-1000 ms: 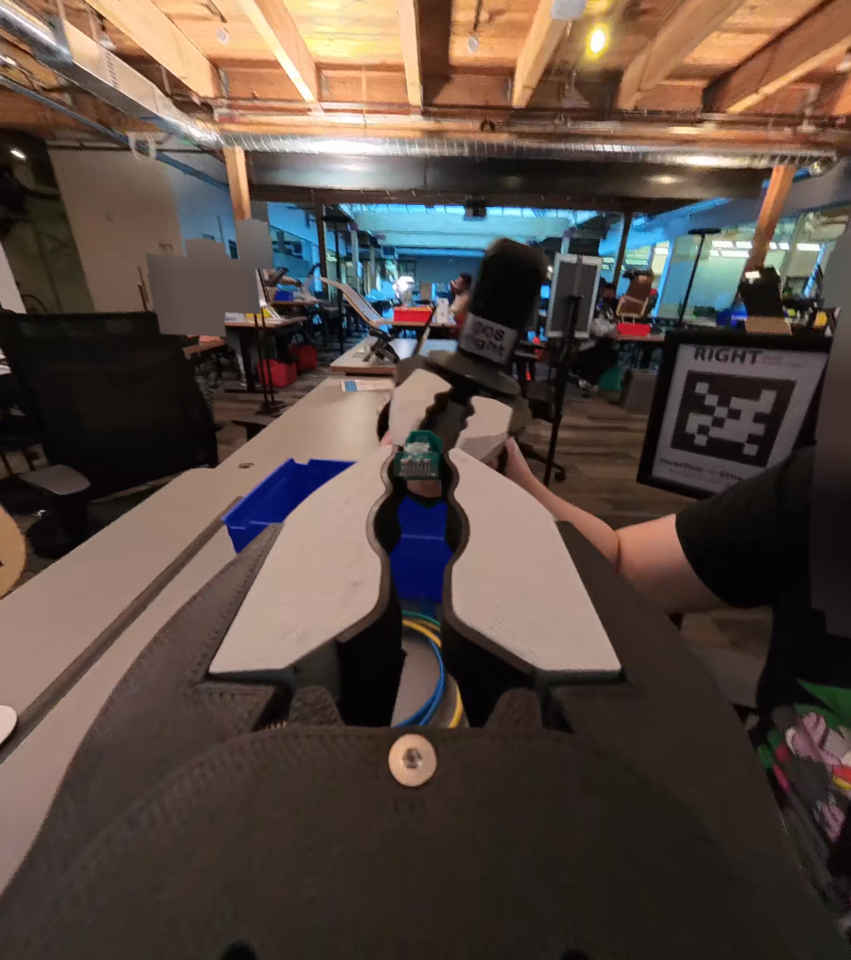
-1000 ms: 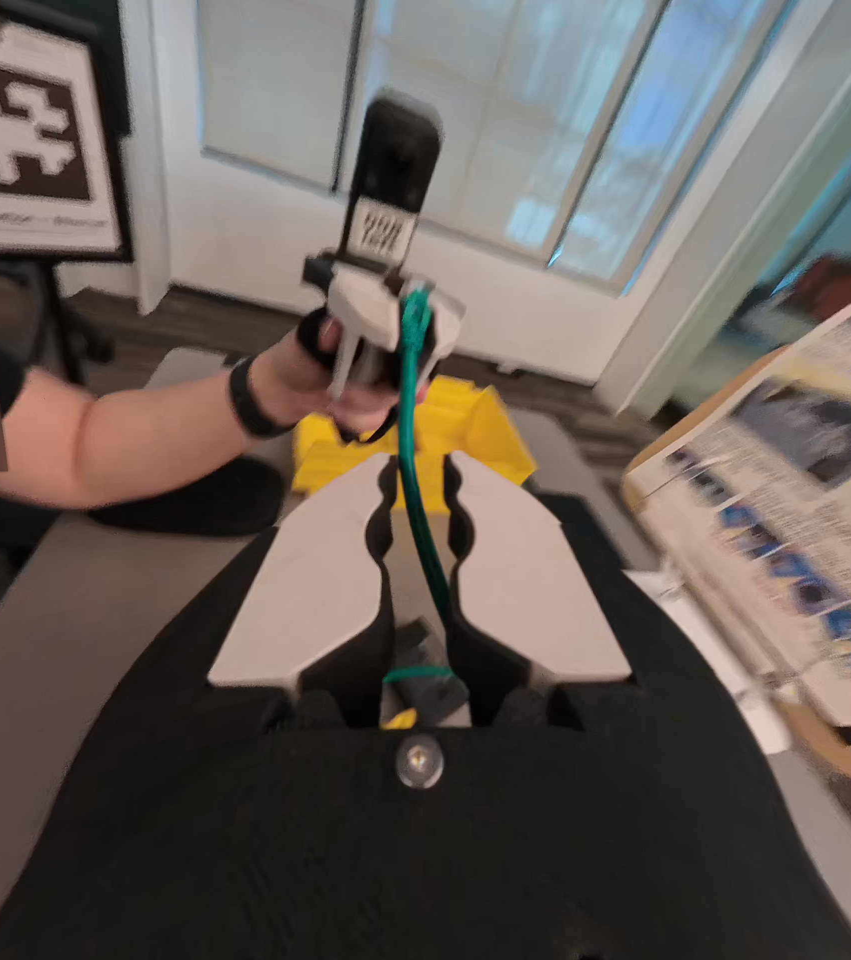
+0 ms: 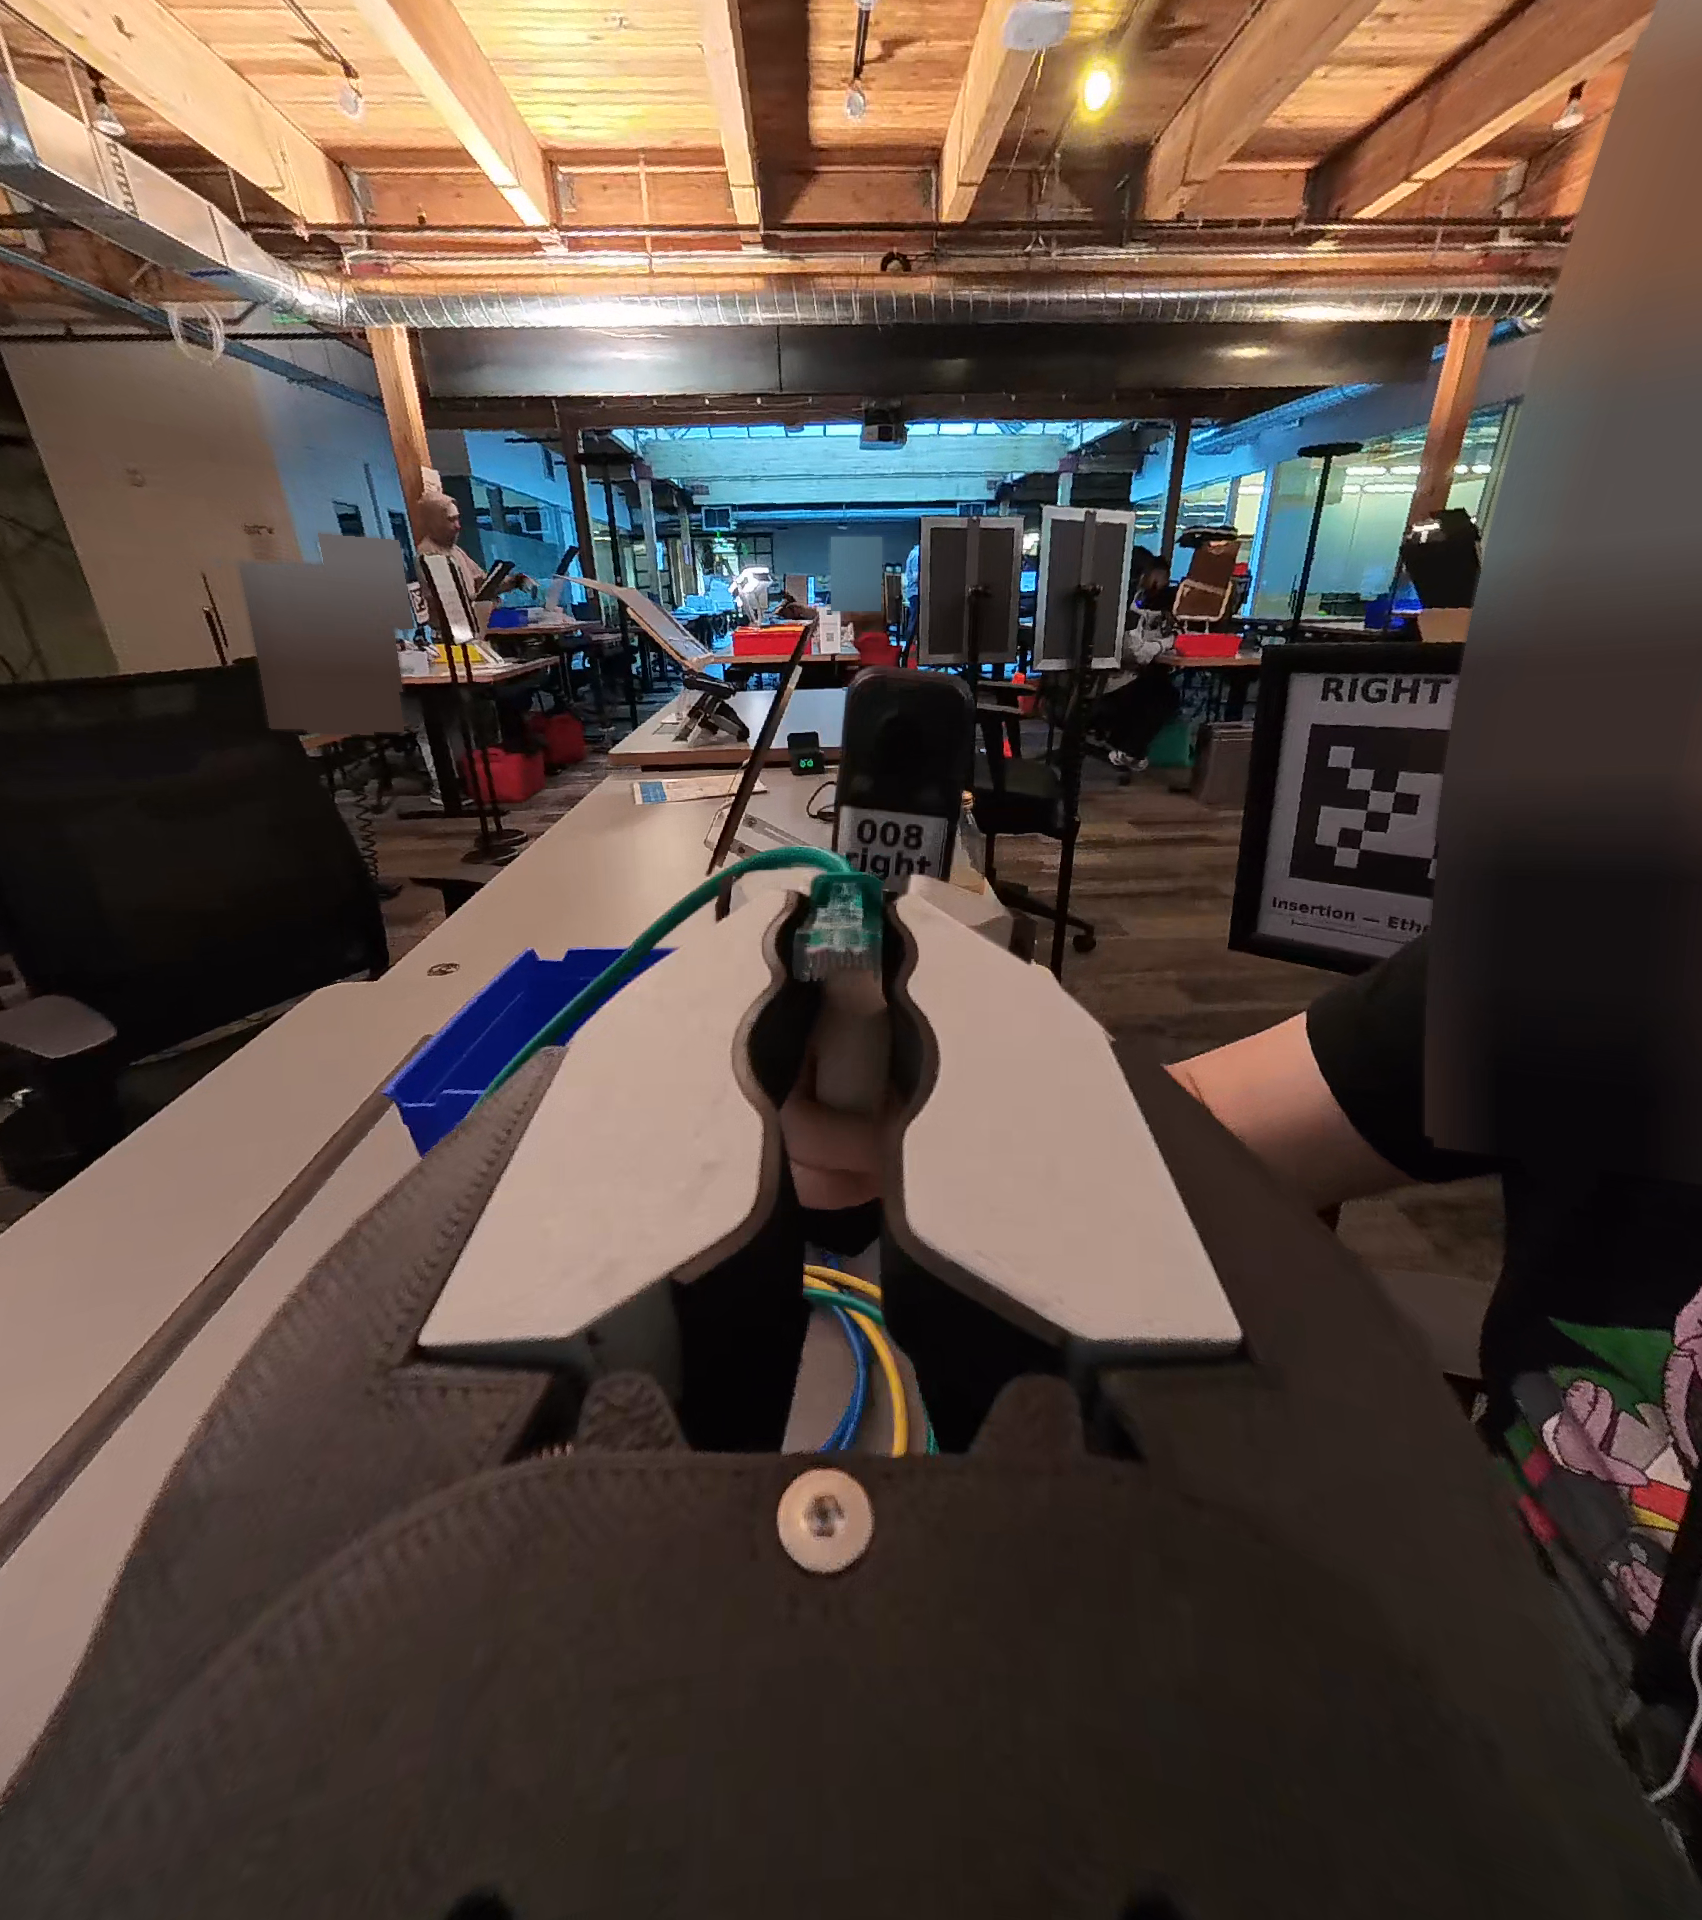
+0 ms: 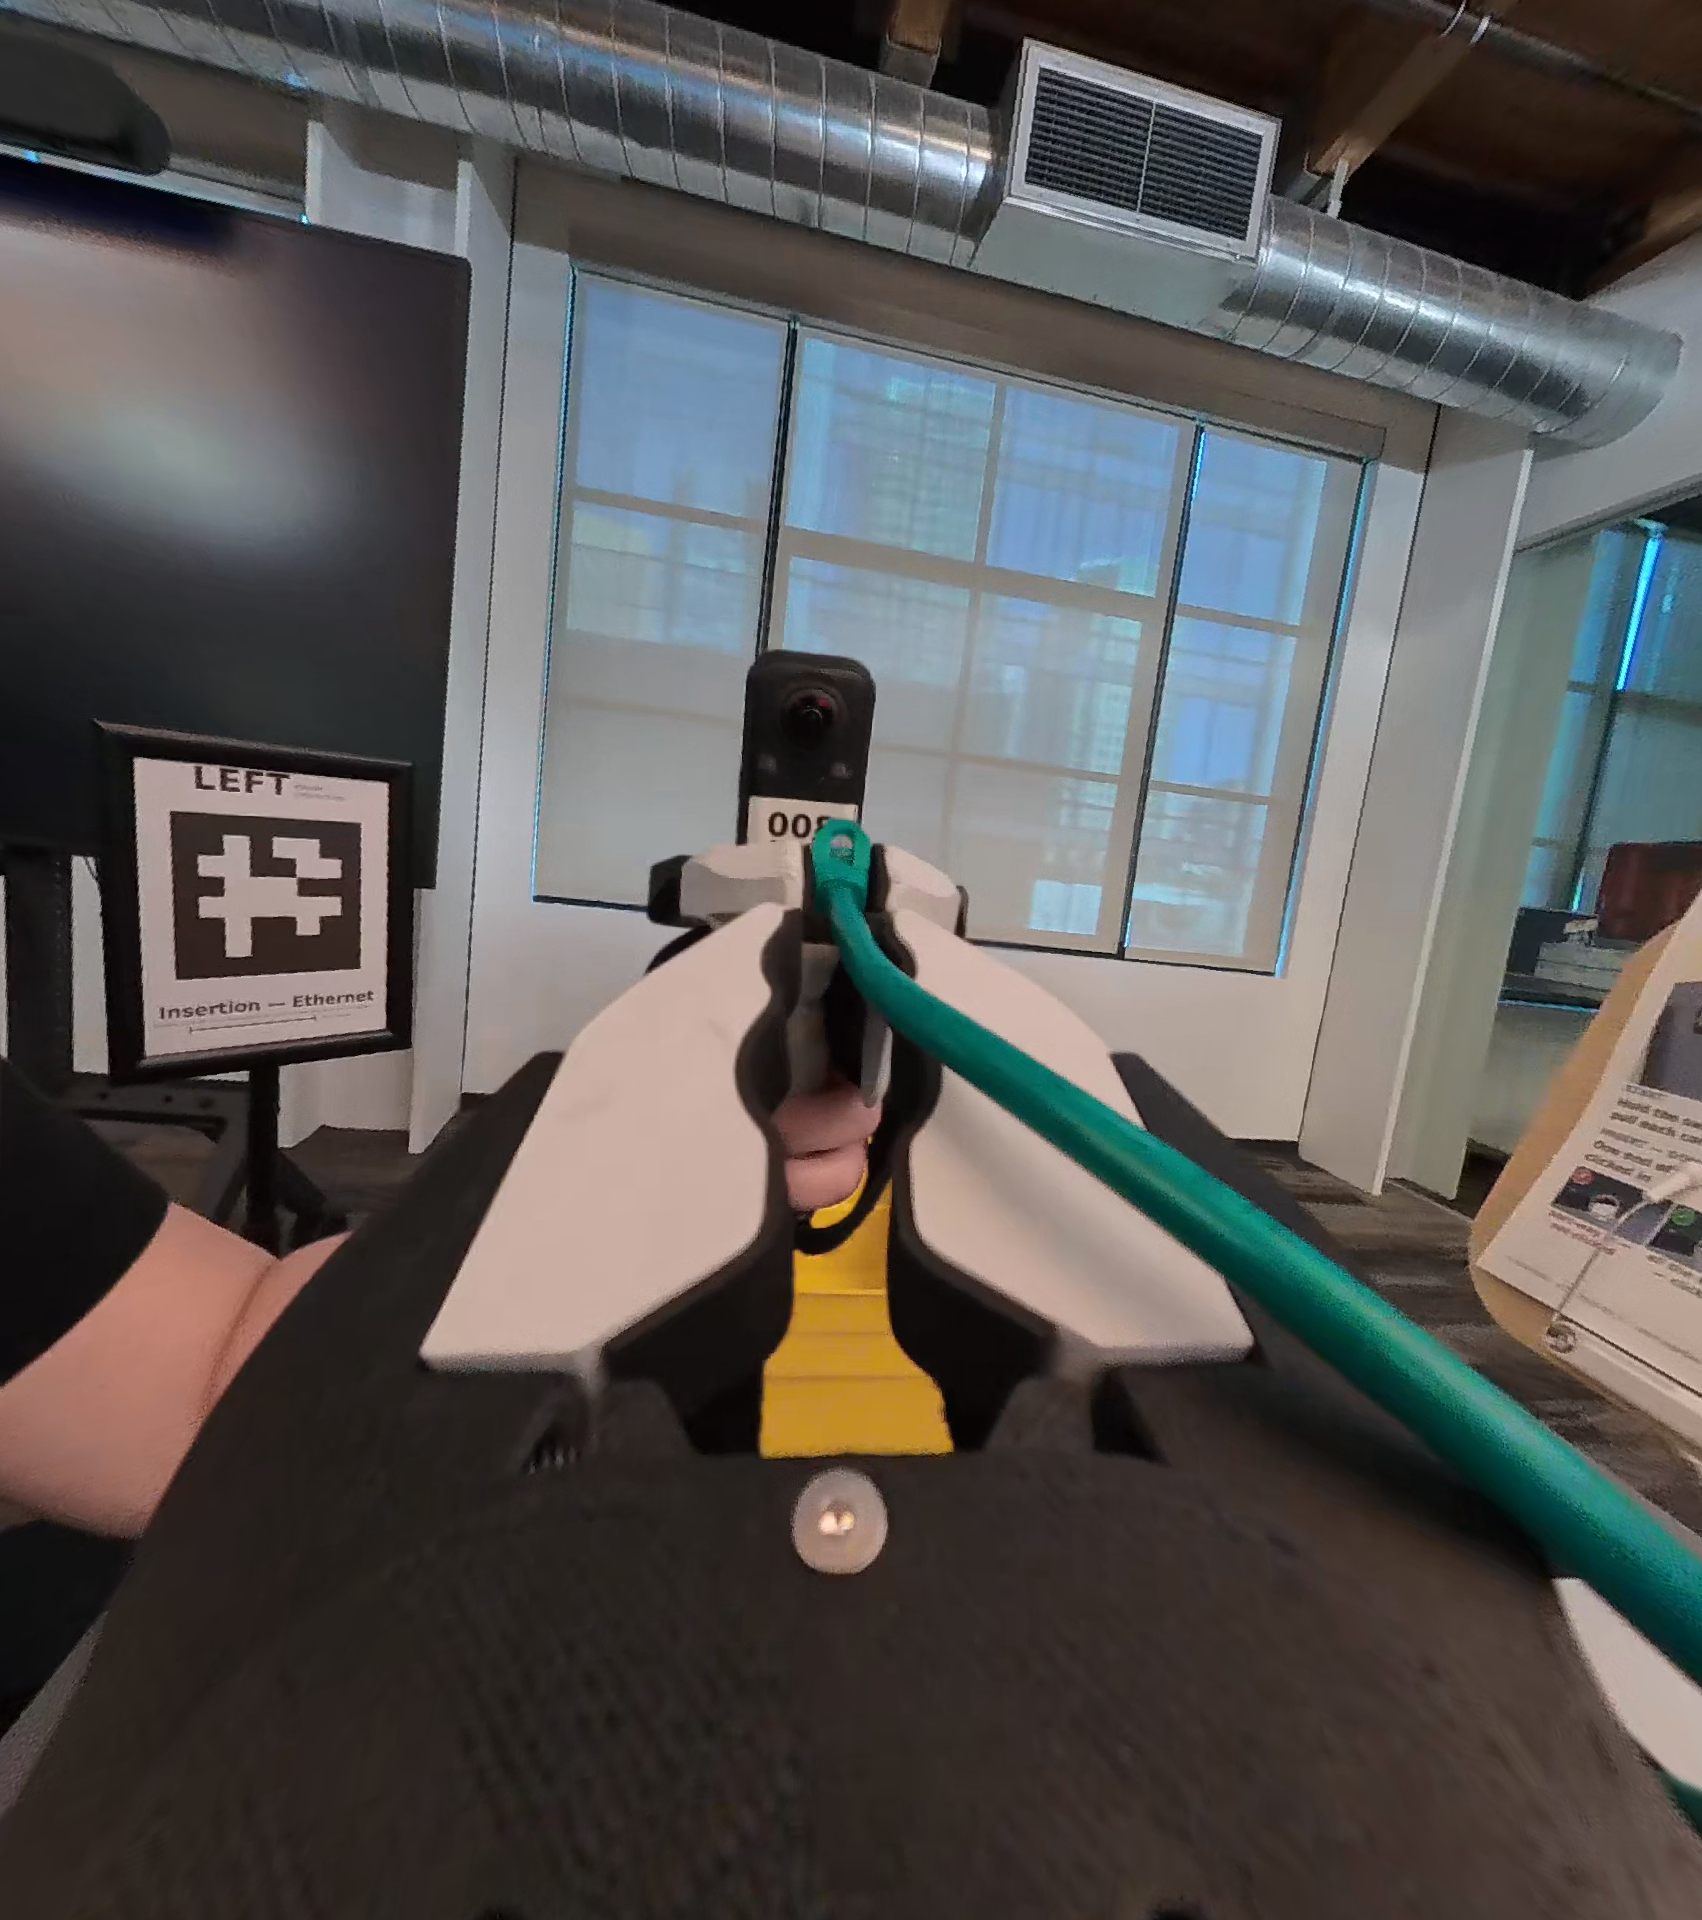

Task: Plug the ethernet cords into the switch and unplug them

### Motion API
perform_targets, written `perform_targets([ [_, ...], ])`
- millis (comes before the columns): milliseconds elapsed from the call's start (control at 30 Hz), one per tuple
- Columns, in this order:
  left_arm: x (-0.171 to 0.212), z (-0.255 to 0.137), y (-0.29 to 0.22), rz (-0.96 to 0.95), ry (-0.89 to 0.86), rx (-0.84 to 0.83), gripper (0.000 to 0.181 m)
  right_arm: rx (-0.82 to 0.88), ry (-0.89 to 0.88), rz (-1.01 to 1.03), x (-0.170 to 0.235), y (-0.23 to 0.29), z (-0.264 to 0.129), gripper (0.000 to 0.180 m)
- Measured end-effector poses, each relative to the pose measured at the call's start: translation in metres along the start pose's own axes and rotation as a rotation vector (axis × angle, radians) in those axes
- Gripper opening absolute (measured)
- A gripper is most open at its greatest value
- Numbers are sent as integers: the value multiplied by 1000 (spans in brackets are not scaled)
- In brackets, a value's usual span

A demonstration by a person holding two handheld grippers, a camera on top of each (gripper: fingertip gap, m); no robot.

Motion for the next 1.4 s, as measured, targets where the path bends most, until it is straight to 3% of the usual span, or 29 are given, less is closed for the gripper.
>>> perform_targets([
  [167,0,-2,0,17,16,1,12,15,10,55,0,-1,2,17],
  [367,1,-2,-1,3,43,21,12,-20,29,15,0,0,0,6],
  [533,-5,-14,3,-37,1,-49,28,94,56,-297,-6,9,-4,6],
  [633,-4,-16,-2,64,33,-52,34,61,88,-398,-10,14,-6,5],
  [733,-3,-14,-7,123,39,-30,17,21,105,-434,-11,18,-6,5],
  [1033,-5,-14,-13,210,89,-8,13,-49,103,-369,-11,17,-6,8],
  [1400,-4,-14,-10,198,132,-26,14,16,169,-440,-11,18,-3,7],
])
Point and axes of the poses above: each gripper's, where its closed fingertips meet, z out along the fingers, x out of its underside, y = z × x across the jaws, the point moved 10 cm from there along -z, back along the fingers, and after that the axes turned 9 degrees about z, right-handed, at the moved point
